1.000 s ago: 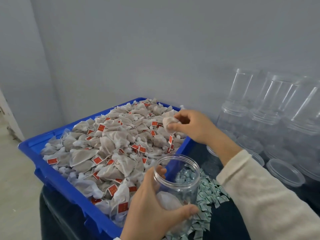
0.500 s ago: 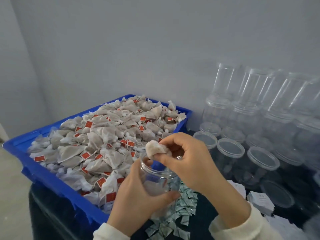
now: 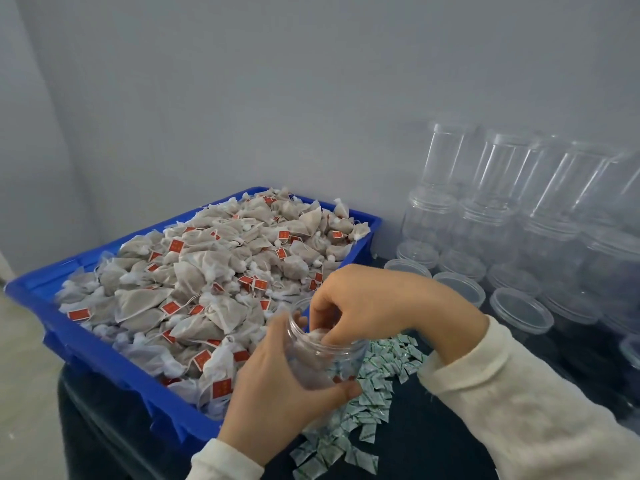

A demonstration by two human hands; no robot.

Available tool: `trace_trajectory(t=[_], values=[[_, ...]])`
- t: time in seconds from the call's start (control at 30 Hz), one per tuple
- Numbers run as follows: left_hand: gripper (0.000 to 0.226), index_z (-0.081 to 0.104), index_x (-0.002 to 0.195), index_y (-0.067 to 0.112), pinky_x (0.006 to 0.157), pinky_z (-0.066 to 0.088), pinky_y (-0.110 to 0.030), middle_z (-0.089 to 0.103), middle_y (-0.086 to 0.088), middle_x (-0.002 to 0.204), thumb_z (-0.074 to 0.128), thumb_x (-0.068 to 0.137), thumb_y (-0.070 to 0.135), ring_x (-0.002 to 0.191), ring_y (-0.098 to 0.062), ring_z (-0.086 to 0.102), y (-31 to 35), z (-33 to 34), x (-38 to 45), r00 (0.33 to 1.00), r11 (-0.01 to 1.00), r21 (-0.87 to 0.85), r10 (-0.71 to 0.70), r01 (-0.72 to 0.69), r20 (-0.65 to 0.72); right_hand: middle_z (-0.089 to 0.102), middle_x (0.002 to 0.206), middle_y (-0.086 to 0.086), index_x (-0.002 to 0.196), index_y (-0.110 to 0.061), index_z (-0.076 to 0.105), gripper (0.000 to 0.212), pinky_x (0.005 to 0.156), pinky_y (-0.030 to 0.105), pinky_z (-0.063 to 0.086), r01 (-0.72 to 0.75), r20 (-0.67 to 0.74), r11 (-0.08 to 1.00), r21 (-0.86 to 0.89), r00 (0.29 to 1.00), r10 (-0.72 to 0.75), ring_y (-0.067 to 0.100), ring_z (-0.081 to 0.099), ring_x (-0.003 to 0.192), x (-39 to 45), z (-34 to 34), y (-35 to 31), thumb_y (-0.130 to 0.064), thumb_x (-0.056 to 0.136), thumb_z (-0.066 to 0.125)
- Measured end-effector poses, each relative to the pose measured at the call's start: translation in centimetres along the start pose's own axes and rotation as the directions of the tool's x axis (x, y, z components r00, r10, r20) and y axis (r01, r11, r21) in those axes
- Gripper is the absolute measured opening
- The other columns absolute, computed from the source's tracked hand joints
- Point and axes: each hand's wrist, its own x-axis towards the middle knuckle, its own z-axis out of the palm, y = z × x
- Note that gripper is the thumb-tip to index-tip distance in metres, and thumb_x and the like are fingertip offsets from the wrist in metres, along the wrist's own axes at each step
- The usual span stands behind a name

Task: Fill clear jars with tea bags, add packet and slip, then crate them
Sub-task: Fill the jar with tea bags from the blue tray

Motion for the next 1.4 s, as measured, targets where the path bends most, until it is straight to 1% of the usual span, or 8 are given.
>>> trace_trajectory(t=[0.27, 0.6, 0.8, 0.97, 1.1, 1.2, 1.33, 1.4], values=[[0.088, 0.038, 0.111, 0.063, 0.068, 0.043, 0.0, 0.061, 0.036, 0.103, 0.086, 0.037, 0.066, 0.084, 0.013, 0.063, 0.2, 0.0, -0.1, 0.996, 0.986, -0.147, 0.079, -0.082, -0.031, 0.066, 0.09, -0.005, 0.103, -0.015, 0.067, 0.02, 0.064, 0.021, 0.044, 0.149, 0.383, 0.974, -0.172, 0.921, -0.073, 0.009, 0.059, 0.077, 2.9, -0.1, -1.4, -0.029, 0.089, 0.067], [0.09, 0.036, 0.11, 0.069, 0.067, 0.05, -0.009, 0.06, 0.037, 0.105, 0.086, 0.035, 0.066, 0.087, 0.011, 0.063, 0.6, -0.2, -0.1, 0.997, 0.98, -0.183, 0.065, -0.073, -0.05, 0.063, 0.083, -0.011, 0.102, -0.017, 0.07, 0.013, 0.067, 0.015, 0.044, 0.232, 0.462, 0.964, -0.129, 0.874, -0.149, 0.002, 0.057, 0.073, 3.9, -0.3, -0.8, -0.022, 0.093, 0.062], [0.089, 0.032, 0.11, 0.068, 0.071, 0.048, -0.005, 0.046, 0.053, 0.112, 0.079, 0.036, 0.078, 0.095, 0.022, 0.054, 1.3, -0.6, -0.2, 0.999, 0.986, -0.158, 0.049, -0.051, -0.017, 0.074, 0.087, -0.003, 0.094, -0.025, 0.071, 0.016, 0.067, 0.013, 0.051, 0.162, 0.099, 0.908, 0.388, 0.972, -0.215, 0.0, 0.066, 0.074, 3.5, -4.1, 2.3, -0.014, 0.093, 0.06], [0.089, 0.025, 0.103, 0.076, 0.077, 0.053, -0.02, 0.038, 0.056, 0.114, 0.074, 0.029, 0.085, 0.095, 0.024, 0.052, 1.8, -0.9, -0.1, 0.999, 0.992, -0.117, -0.041, 0.04, 0.0, 0.071, 0.089, -0.007, 0.103, -0.019, 0.069, 0.013, 0.065, 0.016, 0.05, 0.045, -0.403, 0.888, 0.457, 0.901, 0.161, -0.002, 0.065, 0.073, 8.7, -2.6, 7.3, -0.014, 0.093, 0.063], [0.094, 0.018, 0.103, 0.08, 0.075, 0.045, -0.004, 0.034, 0.057, 0.116, 0.071, 0.026, 0.089, 0.101, 0.028, 0.046, 2.2, -1.1, 0.1, 0.997, 0.992, -0.103, -0.076, 0.075, 0.0, 0.06, 0.125, 0.004, 0.126, -0.014, 0.059, 0.037, 0.092, 0.027, 0.047, -0.137, -0.386, 0.889, 0.436, 0.864, 0.322, 0.017, 0.057, 0.113, 13.6, 1.0, 10.2, -0.02, 0.091, 0.066], [0.095, 0.018, 0.105, 0.076, 0.088, 0.045, -0.01, 0.044, 0.05, 0.113, 0.073, 0.028, 0.085, 0.104, 0.023, 0.048, 2.6, -1.3, 0.1, 0.988, 0.986, -0.076, -0.148, 0.15, 0.033, 0.051, 0.14, 0.005, 0.14, -0.016, 0.046, 0.053, 0.09, 0.028, 0.045, -0.205, -0.355, 0.896, 0.394, 0.865, 0.354, 0.018, 0.054, 0.117, 16.3, 2.9, 11.1, -0.023, 0.091, 0.065], [0.093, 0.023, 0.126, 0.051, 0.104, 0.041, -0.023, 0.044, 0.029, 0.13, 0.084, 0.057, 0.056, 0.12, 0.004, 0.047, 3.2, -1.7, 1.1, 0.972, 0.972, -0.077, -0.212, 0.22, 0.103, 0.047, 0.143, 0.007, 0.145, -0.019, 0.039, 0.066, 0.094, 0.031, 0.041, -0.234, -0.326, 0.916, 0.326, 0.882, 0.341, 0.023, 0.05, 0.123, 19.0, 3.6, 11.2, -0.028, 0.087, 0.069], [0.068, 0.031, 0.142, 0.018, 0.104, 0.036, -0.021, 0.044, 0.001, 0.144, 0.07, 0.086, 0.026, 0.132, -0.013, 0.043, 2.0, -2.4, 1.3, 0.964, 0.97, -0.142, -0.167, 0.199, 0.207, 0.051, 0.138, 0.007, 0.142, -0.02, 0.043, 0.063, 0.086, 0.028, 0.039, -0.257, -0.305, 0.938, 0.233, 0.897, 0.321, 0.024, 0.051, 0.12, 19.9, 3.8, 11.1, -0.028, 0.086, 0.07]])
